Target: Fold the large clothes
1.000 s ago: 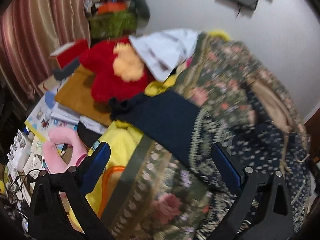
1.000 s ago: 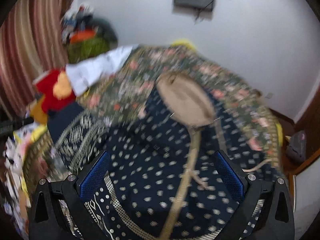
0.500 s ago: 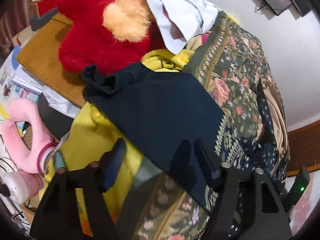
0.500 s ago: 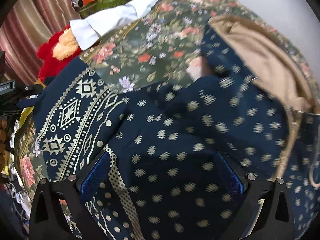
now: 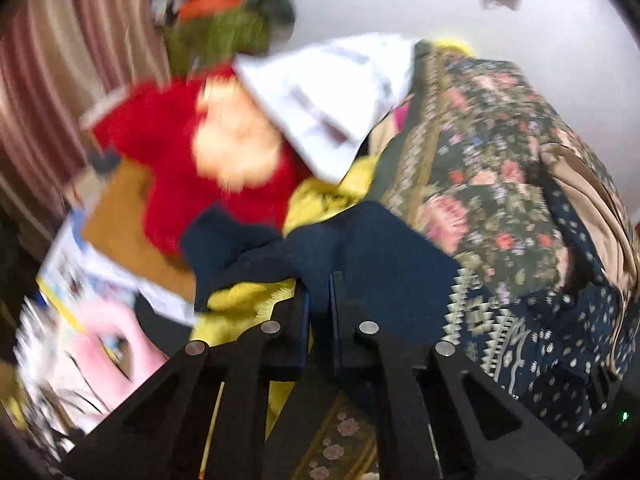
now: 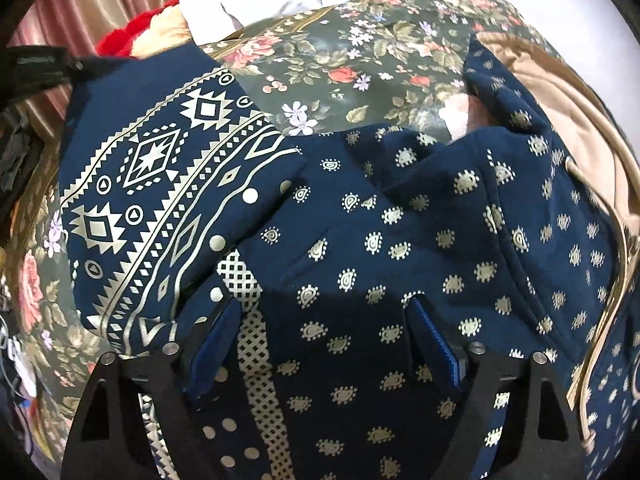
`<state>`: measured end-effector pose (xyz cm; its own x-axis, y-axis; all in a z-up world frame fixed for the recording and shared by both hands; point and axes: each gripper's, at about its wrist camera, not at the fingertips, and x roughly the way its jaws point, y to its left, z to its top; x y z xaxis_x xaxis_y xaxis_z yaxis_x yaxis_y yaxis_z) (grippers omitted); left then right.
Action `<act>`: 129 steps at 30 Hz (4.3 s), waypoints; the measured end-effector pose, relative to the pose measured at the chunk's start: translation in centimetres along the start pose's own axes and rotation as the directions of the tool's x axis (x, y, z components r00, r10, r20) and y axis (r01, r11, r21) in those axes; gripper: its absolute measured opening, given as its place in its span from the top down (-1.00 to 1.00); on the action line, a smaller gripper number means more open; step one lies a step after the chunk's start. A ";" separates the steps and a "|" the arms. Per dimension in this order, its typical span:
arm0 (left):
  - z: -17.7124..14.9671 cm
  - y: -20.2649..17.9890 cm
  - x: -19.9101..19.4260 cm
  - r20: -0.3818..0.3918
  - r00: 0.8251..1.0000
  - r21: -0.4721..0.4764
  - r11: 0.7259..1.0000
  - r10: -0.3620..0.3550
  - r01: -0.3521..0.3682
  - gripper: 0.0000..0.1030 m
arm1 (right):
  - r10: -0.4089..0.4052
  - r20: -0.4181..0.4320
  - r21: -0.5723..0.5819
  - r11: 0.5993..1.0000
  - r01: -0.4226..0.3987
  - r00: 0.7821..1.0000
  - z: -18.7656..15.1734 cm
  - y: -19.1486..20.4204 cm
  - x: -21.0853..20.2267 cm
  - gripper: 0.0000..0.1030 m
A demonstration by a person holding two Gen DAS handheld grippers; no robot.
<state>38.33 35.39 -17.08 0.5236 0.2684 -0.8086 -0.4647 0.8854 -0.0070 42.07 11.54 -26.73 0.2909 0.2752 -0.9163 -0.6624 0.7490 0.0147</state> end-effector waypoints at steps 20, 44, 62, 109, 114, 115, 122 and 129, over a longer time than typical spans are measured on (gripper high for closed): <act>-0.8 -19.9 -13.3 0.162 0.930 0.298 0.915 -0.329 0.272 0.90 | -0.052 0.237 0.243 0.970 -0.008 0.970 -5.5 -14.6 -17.7 -0.64; -14.3 -24.1 -9.2 -0.278 0.881 0.324 0.826 -0.383 0.461 -0.03 | -0.072 0.195 0.224 0.974 0.027 0.978 -12.3 -17.6 -19.9 -0.64; -14.3 -14.1 -1.4 -0.228 0.949 0.248 0.929 -0.220 0.275 -0.08 | -0.139 0.033 -0.104 0.985 0.141 0.990 -1.6 -4.3 -4.9 -0.64; -13.5 -20.8 -4.0 -0.183 0.973 0.338 0.920 -0.143 0.199 -0.12 | -0.233 0.130 0.350 0.920 0.176 0.964 -17.6 -21.8 -20.3 0.77; -12.5 -27.1 -6.7 -0.212 0.928 0.370 0.854 -0.305 0.365 -0.12 | -0.230 0.153 0.307 0.935 0.175 0.961 -17.4 -20.3 -20.2 0.77; -12.1 -28.6 -6.8 -0.229 0.916 0.352 0.849 -0.330 0.394 -0.12 | -0.221 0.153 0.305 0.938 0.167 0.963 -17.6 -20.3 -20.1 0.77; -11.0 -35.5 -2.6 -0.317 0.883 0.278 0.857 -0.345 0.434 -0.08 | -0.240 0.134 0.369 0.912 0.176 0.962 -20.6 -23.5 -21.5 0.77; -10.8 -38.2 -2.9 -0.316 0.867 0.271 0.839 -0.385 0.471 0.95 | -0.298 0.097 0.462 0.859 0.223 0.950 -24.7 -28.2 -23.0 0.77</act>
<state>46.81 -3.32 -20.79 0.4070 -0.2278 -0.8846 0.0501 0.9725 -0.2273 36.98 -30.79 -15.93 0.5406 0.0962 -0.8358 -0.1854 0.9826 -0.0068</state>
